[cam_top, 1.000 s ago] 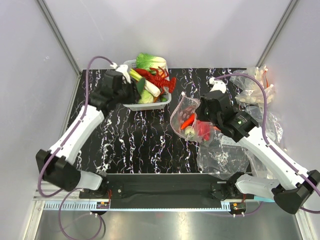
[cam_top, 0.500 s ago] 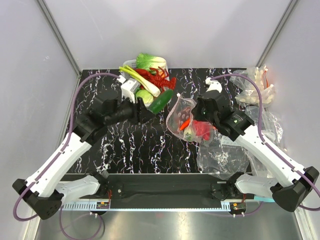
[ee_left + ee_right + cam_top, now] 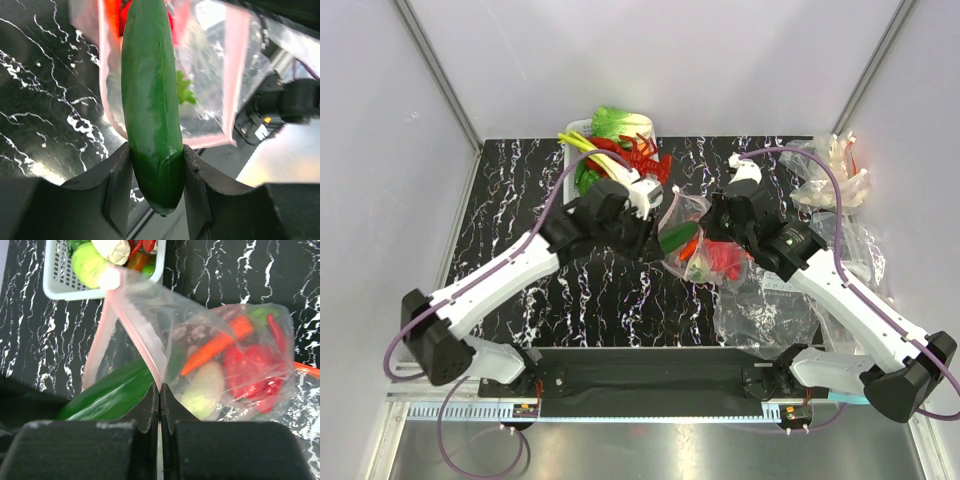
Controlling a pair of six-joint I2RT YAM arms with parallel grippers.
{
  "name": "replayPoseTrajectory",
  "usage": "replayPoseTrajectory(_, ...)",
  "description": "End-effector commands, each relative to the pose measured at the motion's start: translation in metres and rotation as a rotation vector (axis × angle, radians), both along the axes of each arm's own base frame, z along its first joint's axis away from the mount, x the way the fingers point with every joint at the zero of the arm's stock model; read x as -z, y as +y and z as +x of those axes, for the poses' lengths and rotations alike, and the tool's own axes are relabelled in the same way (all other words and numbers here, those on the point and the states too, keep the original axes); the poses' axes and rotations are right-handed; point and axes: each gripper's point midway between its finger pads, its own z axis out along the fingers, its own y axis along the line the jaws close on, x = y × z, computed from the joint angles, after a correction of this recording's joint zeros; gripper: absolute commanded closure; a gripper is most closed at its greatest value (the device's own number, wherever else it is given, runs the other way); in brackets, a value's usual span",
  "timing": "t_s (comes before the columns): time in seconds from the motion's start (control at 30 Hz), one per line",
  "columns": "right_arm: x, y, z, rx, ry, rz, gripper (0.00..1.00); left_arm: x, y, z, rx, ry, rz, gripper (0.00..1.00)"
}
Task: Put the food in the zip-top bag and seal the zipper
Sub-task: Place the fake vegetable in the zipper food storage bag.
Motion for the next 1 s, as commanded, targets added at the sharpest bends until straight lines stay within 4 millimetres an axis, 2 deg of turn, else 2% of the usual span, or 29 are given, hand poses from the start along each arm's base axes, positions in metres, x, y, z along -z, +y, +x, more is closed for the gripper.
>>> replayPoseTrajectory(0.0,-0.007,0.007,0.004,-0.013,-0.018,0.041,1.0,-0.026,-0.02,0.028,-0.045,-0.096,-0.025,0.59)
replayPoseTrajectory(0.03,-0.007,0.007,0.004,-0.013,-0.02,0.04,1.0,-0.03,-0.025,0.031,-0.054,-0.103,-0.029,0.54)
replayPoseTrajectory(0.07,-0.008,0.006,0.004,-0.007,-0.023,0.04,1.0,-0.032,-0.031,0.028,-0.044,-0.107,-0.019,0.39)
replayPoseTrajectory(0.1,-0.01,0.004,0.003,-0.002,-0.03,0.041,1.0,-0.045,-0.038,0.037,-0.067,-0.149,-0.013,0.31)
replayPoseTrajectory(0.17,-0.016,0.0,0.001,0.006,-0.047,0.053,1.0,-0.049,-0.039,0.038,-0.09,-0.173,0.027,0.19)
replayPoseTrajectory(0.2,-0.018,-0.001,0.0,0.006,-0.05,0.053,1.0,-0.055,-0.038,0.044,-0.114,-0.196,0.031,0.14)
replayPoseTrajectory(0.3,-0.022,-0.006,-0.005,0.011,-0.058,0.058,1.0,-0.061,-0.031,0.042,-0.131,-0.216,0.018,0.05)
replayPoseTrajectory(0.4,-0.026,-0.012,-0.01,0.02,-0.066,0.058,1.0,-0.066,-0.02,0.04,-0.161,-0.238,0.024,0.04)
replayPoseTrajectory(0.57,-0.031,-0.015,-0.015,0.015,-0.075,0.06,1.0,-0.051,0.009,0.049,-0.272,-0.255,0.125,0.04)
replayPoseTrajectory(0.63,-0.036,-0.015,-0.016,0.011,-0.082,0.068,1.0,-0.045,0.011,0.051,-0.301,-0.25,0.136,0.04)
replayPoseTrajectory(0.7,-0.037,-0.014,-0.016,0.001,-0.081,0.07,1.0,-0.045,0.004,0.053,-0.289,-0.241,0.111,0.04)
replayPoseTrajectory(0.8,-0.037,-0.007,-0.018,-0.035,-0.068,0.077,1.0,-0.042,-0.01,0.055,-0.263,-0.218,0.093,0.12)
replayPoseTrajectory(0.87,-0.039,-0.003,-0.02,-0.059,-0.064,0.089,1.0,-0.035,-0.016,0.059,-0.259,-0.205,0.102,0.25)
replayPoseTrajectory(0.97,-0.04,0.005,-0.024,-0.107,-0.059,0.102,1.0,-0.028,-0.017,0.063,-0.282,-0.204,0.105,0.35)
